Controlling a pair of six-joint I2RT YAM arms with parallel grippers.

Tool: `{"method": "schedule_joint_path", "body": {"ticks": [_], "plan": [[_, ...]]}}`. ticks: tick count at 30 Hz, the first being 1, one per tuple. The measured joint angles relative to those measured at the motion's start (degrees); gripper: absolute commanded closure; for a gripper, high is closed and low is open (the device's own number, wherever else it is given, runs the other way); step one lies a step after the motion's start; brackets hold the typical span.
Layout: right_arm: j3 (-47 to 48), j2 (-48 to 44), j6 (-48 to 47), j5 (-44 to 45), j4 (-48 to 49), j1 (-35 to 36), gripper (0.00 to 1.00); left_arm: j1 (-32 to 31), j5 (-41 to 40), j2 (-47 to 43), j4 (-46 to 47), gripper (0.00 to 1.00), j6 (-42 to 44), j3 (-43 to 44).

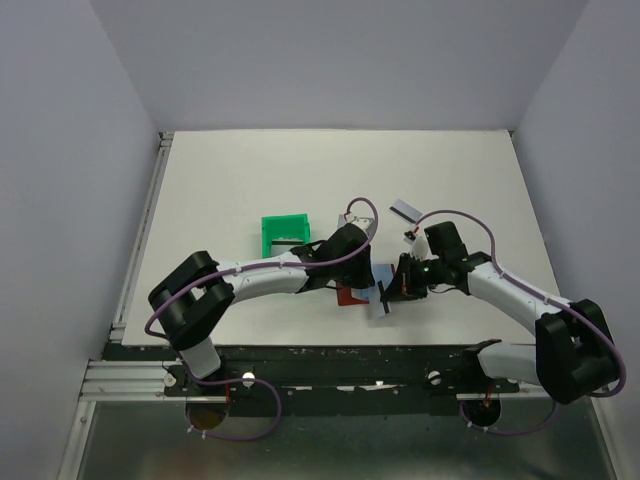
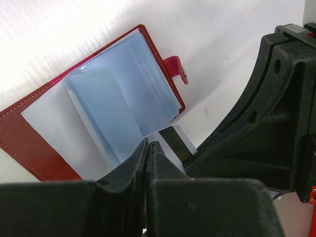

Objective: Put the credit cards into the card holder
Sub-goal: Insert the credit card into the card holder.

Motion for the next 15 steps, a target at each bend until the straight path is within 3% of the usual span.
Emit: {"method": "schedule_joint_path", "body": {"ticks": [15], "plan": [[0.22, 1.79, 0.07, 5.35, 0.83, 0.07, 1.00, -0.02, -1.42, -2.69, -1.16, 0.89, -0.63, -4.46]]}}
